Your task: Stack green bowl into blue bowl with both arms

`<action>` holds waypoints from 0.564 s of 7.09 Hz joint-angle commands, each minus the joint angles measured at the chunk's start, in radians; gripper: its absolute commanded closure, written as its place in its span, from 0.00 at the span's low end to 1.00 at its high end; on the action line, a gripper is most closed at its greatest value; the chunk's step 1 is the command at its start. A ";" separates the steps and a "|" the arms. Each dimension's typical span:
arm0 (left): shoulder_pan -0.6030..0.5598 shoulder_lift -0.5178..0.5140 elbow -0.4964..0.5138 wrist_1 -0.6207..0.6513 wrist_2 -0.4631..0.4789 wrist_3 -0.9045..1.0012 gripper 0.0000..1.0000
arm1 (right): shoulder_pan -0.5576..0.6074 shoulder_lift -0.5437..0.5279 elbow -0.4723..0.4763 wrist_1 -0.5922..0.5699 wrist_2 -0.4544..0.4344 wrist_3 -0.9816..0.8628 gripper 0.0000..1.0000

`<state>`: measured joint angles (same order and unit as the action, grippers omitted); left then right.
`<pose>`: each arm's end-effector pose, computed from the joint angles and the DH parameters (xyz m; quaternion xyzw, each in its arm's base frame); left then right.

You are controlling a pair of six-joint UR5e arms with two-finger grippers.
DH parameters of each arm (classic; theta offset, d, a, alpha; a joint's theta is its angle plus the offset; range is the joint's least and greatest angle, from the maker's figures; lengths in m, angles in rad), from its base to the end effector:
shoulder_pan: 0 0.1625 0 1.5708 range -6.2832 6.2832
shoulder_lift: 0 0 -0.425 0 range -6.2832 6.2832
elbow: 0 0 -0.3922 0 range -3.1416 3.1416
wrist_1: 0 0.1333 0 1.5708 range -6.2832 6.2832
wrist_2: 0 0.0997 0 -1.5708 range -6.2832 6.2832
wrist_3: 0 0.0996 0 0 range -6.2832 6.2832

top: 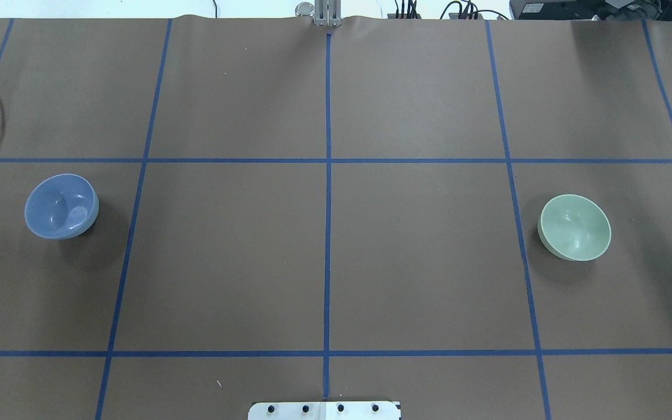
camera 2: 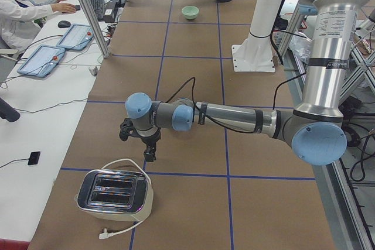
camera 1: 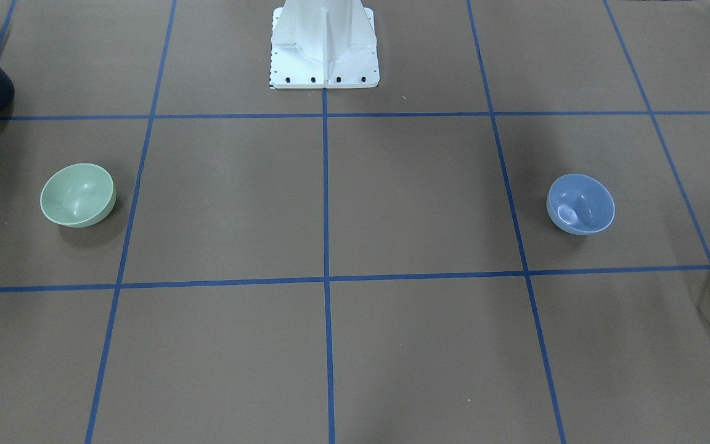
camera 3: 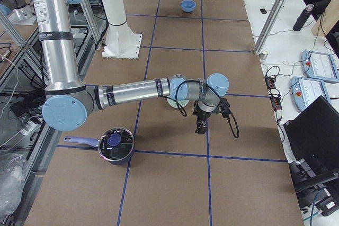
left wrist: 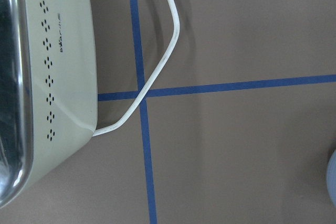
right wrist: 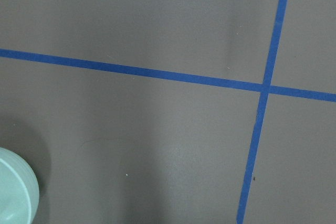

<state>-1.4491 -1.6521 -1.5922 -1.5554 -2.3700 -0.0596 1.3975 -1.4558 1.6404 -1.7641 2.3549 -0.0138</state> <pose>0.0029 -0.5336 0.6064 0.0049 0.3907 0.0455 0.9194 -0.0300 -0.5363 0.5841 -0.0344 -0.3805 -0.0847 0.9202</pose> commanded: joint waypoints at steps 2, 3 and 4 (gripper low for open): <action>0.001 0.000 -0.002 0.000 0.000 -0.006 0.00 | 0.000 0.000 -0.001 0.000 0.001 0.000 0.00; 0.001 -0.002 -0.005 -0.002 -0.002 -0.020 0.00 | 0.000 0.000 -0.001 0.000 0.001 0.000 0.00; 0.003 -0.002 -0.006 -0.002 -0.003 -0.020 0.00 | 0.000 0.000 -0.001 0.000 0.001 0.000 0.00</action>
<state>-1.4476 -1.6531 -1.5961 -1.5565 -2.3714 -0.0746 1.3975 -1.4558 1.6398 -1.7641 2.3562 -0.0138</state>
